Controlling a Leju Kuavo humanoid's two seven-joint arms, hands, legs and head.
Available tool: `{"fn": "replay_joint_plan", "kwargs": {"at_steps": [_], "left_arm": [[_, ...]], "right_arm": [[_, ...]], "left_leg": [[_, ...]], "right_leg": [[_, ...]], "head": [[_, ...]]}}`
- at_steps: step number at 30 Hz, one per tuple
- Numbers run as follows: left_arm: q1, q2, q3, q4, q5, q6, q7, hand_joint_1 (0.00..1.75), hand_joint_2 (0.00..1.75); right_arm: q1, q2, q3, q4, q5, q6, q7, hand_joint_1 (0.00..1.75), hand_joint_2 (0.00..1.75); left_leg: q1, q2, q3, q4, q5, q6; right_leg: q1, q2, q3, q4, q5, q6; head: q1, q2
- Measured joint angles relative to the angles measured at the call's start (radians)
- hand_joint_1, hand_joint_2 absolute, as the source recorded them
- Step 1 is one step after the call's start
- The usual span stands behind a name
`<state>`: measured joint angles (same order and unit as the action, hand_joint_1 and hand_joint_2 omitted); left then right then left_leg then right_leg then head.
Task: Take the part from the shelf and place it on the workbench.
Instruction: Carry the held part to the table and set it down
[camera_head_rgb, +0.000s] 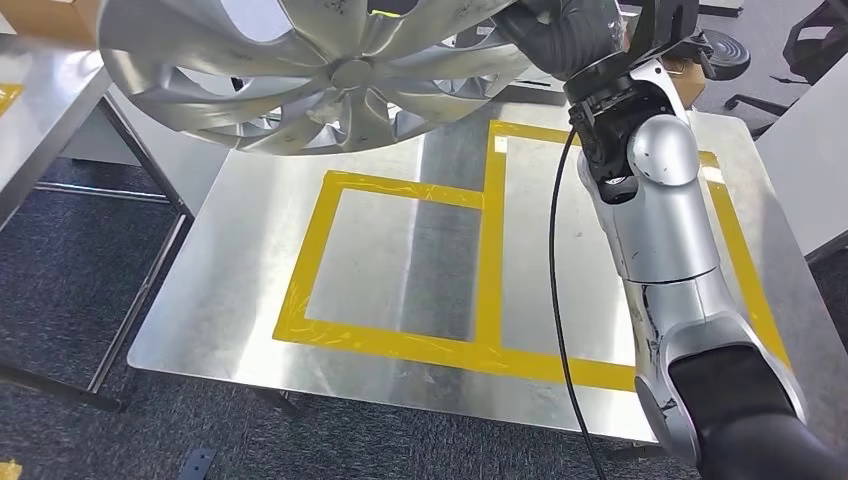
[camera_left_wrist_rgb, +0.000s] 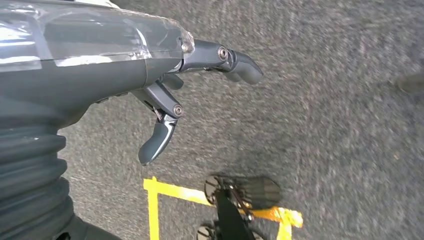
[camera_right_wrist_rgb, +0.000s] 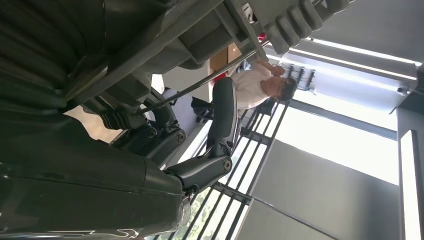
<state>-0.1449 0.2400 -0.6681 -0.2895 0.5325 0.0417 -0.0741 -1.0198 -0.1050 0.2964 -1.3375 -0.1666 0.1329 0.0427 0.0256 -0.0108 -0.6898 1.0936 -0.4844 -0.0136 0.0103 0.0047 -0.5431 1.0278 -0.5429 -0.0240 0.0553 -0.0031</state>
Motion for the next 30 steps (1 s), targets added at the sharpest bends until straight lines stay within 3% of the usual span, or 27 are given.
{"fn": "replay_joint_plan", "kwargs": {"at_steps": [6,12,17,21,26,30], "left_arm": [[0.000,0.013,0.000,-0.005,0.003,0.009,0.081,0.00,1.75],[0.001,0.023,0.000,-0.020,0.008,0.025,0.105,0.00,1.75],[0.002,0.037,0.000,-0.040,0.011,0.049,0.139,0.00,1.75],[0.008,0.059,0.000,-0.067,0.003,0.050,0.120,0.00,1.75],[0.016,0.075,-0.001,-0.089,-0.026,0.019,0.059,0.00,1.75],[0.015,0.075,-0.001,-0.089,-0.060,-0.002,0.041,0.00,1.75]], "right_arm": [[-0.004,-0.036,0.000,0.024,0.025,0.018,-0.008,1.75,1.75],[0.012,-0.074,0.001,0.039,0.033,0.016,-0.006,1.75,1.75],[0.018,-0.090,-0.001,0.038,0.034,0.005,0.012,1.75,1.75],[0.030,-0.112,-0.004,0.019,0.055,-0.006,0.042,1.75,1.75],[0.010,-0.168,-0.007,0.030,0.213,-0.004,0.014,1.75,1.75],[-0.111,-0.211,0.007,0.177,0.398,-0.010,-0.066,1.75,1.75]], "left_leg": [[-0.005,-0.002,0.001,0.000,0.002,0.008],[-0.007,-0.001,0.004,0.000,0.006,0.014],[-0.007,0.000,0.009,-0.004,0.008,0.014],[-0.007,0.000,0.012,-0.006,0.009,0.015],[-0.008,-0.001,0.012,-0.008,0.009,0.015],[-0.010,0.001,0.012,-0.009,0.009,0.015]], "right_leg": [[-0.004,-0.001,0.007,-0.010,-0.005,0.002],[-0.007,-0.001,0.008,-0.010,-0.002,0.028],[-0.007,-0.001,0.010,-0.009,-0.001,0.030],[-0.007,0.000,0.011,-0.009,-0.001,0.031],[-0.008,0.000,0.011,-0.009,-0.001,0.031],[-0.009,0.000,0.011,-0.009,-0.001,0.031]], "head": [[0.003,0.000],[0.002,0.000],[0.001,0.000],[-0.002,0.000],[-0.002,0.000],[-0.002,0.000]]}}
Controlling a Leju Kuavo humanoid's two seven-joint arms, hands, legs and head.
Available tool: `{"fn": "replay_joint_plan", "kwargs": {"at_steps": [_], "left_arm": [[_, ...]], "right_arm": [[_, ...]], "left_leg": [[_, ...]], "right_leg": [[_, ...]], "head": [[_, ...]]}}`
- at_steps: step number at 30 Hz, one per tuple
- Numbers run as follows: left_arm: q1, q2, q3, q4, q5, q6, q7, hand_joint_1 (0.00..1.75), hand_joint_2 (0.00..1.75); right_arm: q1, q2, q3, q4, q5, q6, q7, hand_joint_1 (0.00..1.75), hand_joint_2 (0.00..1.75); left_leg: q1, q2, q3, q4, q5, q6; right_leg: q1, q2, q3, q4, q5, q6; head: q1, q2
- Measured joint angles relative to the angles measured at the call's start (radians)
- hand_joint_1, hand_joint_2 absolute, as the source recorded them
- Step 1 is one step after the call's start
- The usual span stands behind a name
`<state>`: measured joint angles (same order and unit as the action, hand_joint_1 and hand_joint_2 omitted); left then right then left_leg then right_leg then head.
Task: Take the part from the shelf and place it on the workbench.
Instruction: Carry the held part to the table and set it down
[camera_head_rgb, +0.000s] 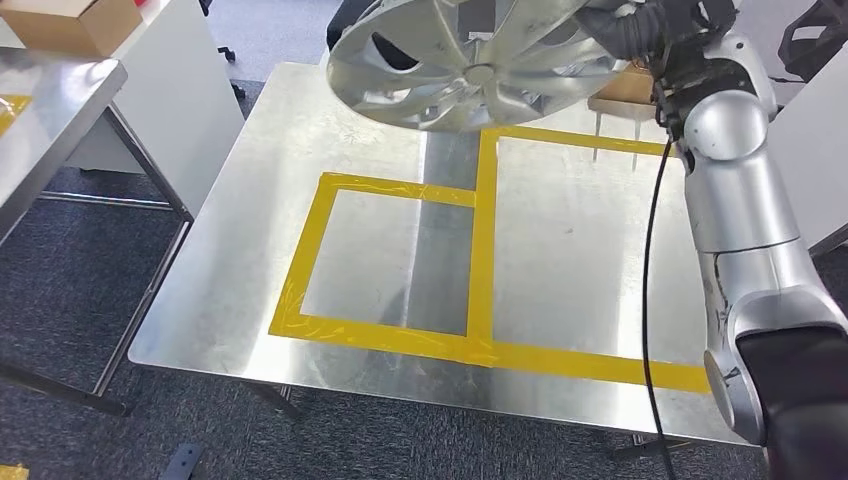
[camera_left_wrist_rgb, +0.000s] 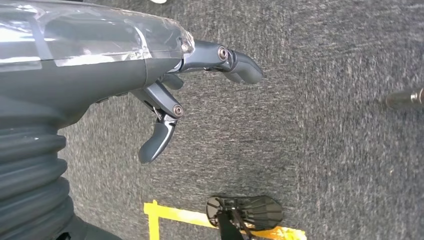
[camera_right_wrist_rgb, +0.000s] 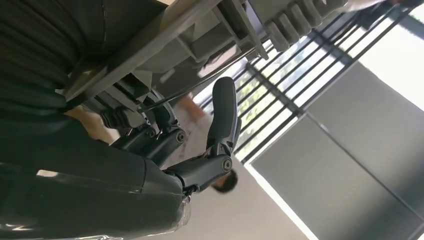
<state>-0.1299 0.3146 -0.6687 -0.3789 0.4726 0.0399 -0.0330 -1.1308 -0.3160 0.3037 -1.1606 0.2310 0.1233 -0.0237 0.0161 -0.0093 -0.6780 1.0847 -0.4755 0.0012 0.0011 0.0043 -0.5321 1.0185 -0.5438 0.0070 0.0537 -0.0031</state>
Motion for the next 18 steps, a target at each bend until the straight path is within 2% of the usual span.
{"fn": "replay_joint_plan", "kwargs": {"at_steps": [3,8,13,18], "left_arm": [[-0.001,-0.002,0.000,0.001,-0.021,-0.011,0.000,0.00,1.75],[-0.002,-0.003,0.000,0.002,-0.029,-0.015,0.001,0.00,1.75],[-0.005,-0.015,0.001,0.009,-0.100,-0.024,0.020,0.00,1.75],[-0.007,-0.023,0.003,0.019,-0.126,-0.025,0.017,0.00,1.75]], "right_arm": [[-0.090,-0.011,0.012,0.118,0.084,-0.005,-0.038,1.75,1.75],[-0.122,-0.015,0.017,0.161,0.112,-0.005,-0.046,1.75,1.75],[-0.280,-0.031,0.119,0.435,0.391,0.023,-0.045,1.75,1.75],[-0.318,-0.042,0.192,0.552,0.501,0.024,-0.041,1.75,1.75]], "left_leg": [[0.000,0.001,0.000,0.000,0.000,0.000],[0.000,0.001,0.000,-0.001,0.000,0.000],[-0.001,0.001,0.001,-0.003,0.000,0.000],[-0.001,0.001,0.002,-0.004,0.000,0.000]], "right_leg": [[0.000,0.000,0.000,0.000,0.000,0.000],[0.000,0.000,0.000,0.000,0.000,0.000],[-0.001,0.000,-0.001,-0.001,0.000,0.000],[-0.001,0.000,0.000,-0.002,0.000,0.000]], "head": [[0.000,0.000],[0.000,0.000],[-0.001,0.000],[-0.001,0.000]]}}
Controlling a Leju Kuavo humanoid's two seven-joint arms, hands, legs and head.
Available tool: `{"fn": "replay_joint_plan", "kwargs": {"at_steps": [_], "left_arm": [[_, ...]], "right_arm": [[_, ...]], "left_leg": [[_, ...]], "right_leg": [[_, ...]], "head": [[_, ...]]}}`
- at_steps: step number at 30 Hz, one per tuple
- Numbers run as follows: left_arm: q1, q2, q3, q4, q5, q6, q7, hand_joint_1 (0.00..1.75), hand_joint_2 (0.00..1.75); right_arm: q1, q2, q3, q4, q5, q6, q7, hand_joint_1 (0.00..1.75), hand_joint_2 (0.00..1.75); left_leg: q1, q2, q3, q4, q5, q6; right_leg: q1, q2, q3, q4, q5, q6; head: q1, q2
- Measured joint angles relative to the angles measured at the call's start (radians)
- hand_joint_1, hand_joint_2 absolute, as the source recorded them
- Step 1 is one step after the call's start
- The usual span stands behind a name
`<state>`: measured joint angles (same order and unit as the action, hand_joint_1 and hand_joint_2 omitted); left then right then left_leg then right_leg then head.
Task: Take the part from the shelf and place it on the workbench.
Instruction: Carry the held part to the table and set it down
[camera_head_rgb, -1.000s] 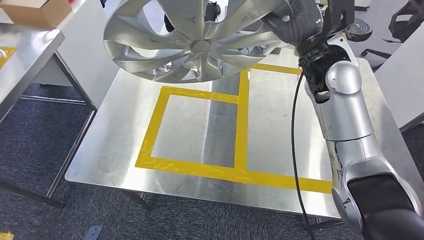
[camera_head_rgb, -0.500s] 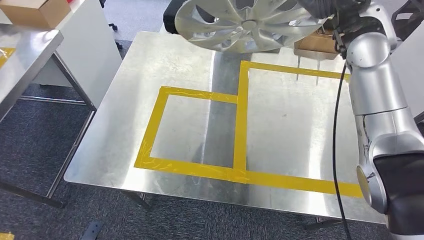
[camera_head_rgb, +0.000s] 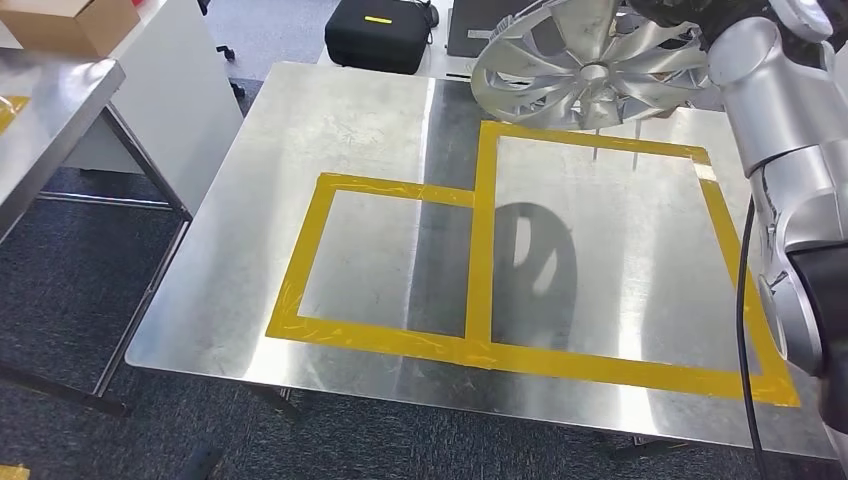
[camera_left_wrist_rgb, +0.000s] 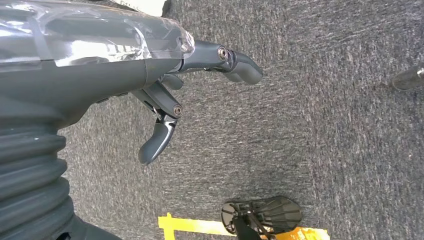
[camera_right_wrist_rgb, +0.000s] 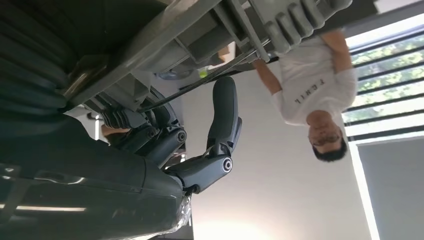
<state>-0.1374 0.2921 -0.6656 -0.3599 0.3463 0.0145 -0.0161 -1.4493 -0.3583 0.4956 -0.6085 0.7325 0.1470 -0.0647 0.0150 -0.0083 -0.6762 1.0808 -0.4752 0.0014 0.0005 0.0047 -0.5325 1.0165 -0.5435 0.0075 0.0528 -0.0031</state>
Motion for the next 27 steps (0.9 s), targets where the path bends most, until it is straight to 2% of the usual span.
{"fn": "replay_joint_plan", "kwargs": {"at_steps": [7,20,27], "left_arm": [[-0.007,-0.012,0.001,0.011,-0.021,0.000,-0.005,0.00,1.75],[-0.011,-0.029,0.002,0.017,-0.024,0.000,-0.004,0.00,1.75],[-0.011,-0.035,0.020,0.027,-0.037,0.000,0.012,0.00,1.75]], "right_arm": [[-0.018,-0.007,0.095,0.091,0.127,0.044,0.011,1.75,1.75],[-0.030,-0.005,0.182,0.151,0.143,0.059,0.022,1.75,1.75],[-0.023,-0.011,0.221,0.180,0.201,0.108,0.048,1.75,1.75]], "left_leg": [[0.000,-0.001,0.001,-0.002,0.000,0.000],[0.000,-0.001,0.003,-0.003,0.000,0.000],[0.000,-0.002,0.003,-0.003,0.000,0.000]], "right_leg": [[0.000,0.000,0.000,0.000,0.000,0.000],[0.000,0.001,0.000,0.000,0.000,0.000],[0.000,0.000,0.001,-0.001,-0.001,0.001]], "head": [[-0.001,0.000],[-0.002,0.000],[-0.002,0.000]]}}
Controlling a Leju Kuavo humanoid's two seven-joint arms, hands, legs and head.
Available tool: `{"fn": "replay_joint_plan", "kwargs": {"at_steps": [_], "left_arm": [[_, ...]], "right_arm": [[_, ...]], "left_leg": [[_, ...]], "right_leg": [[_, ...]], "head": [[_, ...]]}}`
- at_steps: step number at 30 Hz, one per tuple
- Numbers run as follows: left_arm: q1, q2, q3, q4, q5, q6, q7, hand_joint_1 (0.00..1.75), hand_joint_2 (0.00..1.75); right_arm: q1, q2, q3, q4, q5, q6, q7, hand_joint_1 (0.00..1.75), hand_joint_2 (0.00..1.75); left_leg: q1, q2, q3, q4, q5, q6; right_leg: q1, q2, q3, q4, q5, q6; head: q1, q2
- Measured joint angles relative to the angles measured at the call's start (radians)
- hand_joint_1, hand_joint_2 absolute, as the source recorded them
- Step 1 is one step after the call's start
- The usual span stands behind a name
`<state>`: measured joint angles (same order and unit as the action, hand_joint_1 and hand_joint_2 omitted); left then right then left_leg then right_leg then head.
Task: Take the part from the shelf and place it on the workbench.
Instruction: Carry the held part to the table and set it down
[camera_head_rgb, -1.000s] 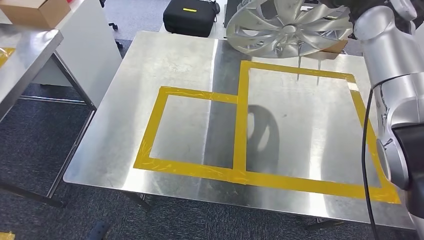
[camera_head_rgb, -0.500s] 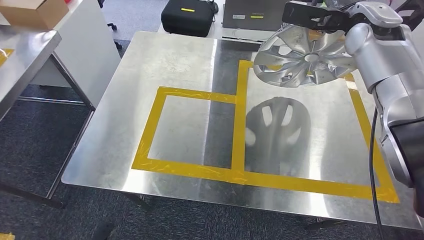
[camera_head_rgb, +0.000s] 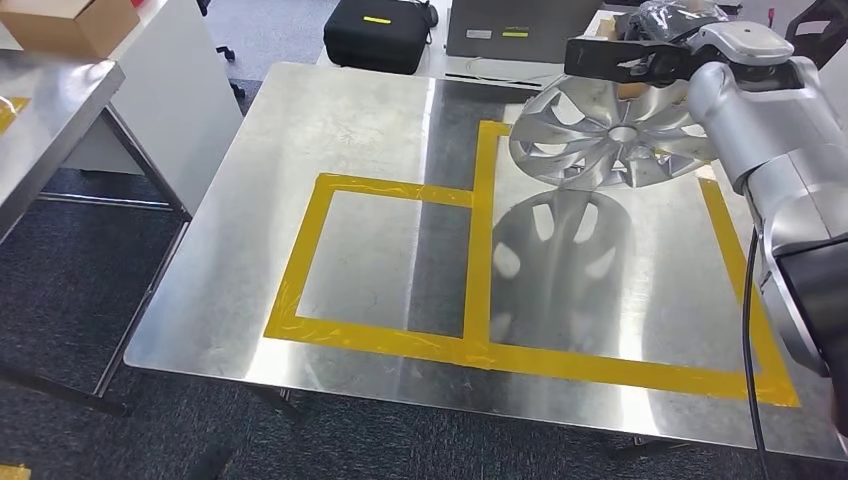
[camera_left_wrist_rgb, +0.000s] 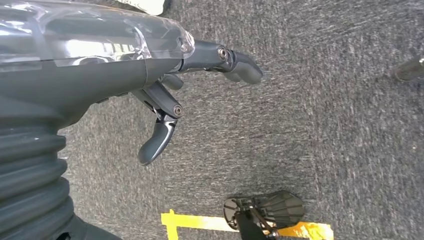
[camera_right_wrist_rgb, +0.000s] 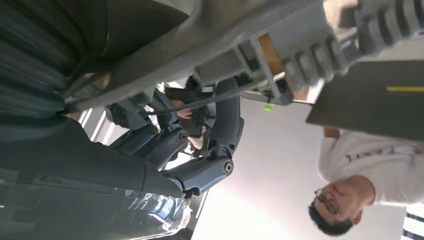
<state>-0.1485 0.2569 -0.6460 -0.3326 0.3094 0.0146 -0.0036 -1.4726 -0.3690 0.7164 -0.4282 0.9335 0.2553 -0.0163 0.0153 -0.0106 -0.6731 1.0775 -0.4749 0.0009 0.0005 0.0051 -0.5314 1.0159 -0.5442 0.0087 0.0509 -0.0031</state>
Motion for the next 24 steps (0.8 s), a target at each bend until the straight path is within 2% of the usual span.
{"fn": "replay_joint_plan", "kwargs": {"at_steps": [12,24], "left_arm": [[0.000,-0.009,0.053,0.005,-0.031,0.001,0.016,0.00,1.75],[0.002,-0.016,0.106,0.011,-0.094,0.001,0.037,0.00,1.75]], "right_arm": [[0.016,0.008,0.034,0.016,0.063,0.078,0.021,1.75,1.75],[0.068,0.006,0.072,0.028,0.132,0.269,0.014,1.75,1.75]], "left_leg": [[0.000,0.005,0.020,-0.004,-0.001,0.000],[0.001,0.008,0.028,-0.005,-0.001,0.001]], "right_leg": [[0.000,0.000,0.018,-0.007,-0.002,0.004],[0.000,0.002,0.029,-0.012,0.002,0.008]], "head": [[-0.001,0.000],[0.000,0.000]]}}
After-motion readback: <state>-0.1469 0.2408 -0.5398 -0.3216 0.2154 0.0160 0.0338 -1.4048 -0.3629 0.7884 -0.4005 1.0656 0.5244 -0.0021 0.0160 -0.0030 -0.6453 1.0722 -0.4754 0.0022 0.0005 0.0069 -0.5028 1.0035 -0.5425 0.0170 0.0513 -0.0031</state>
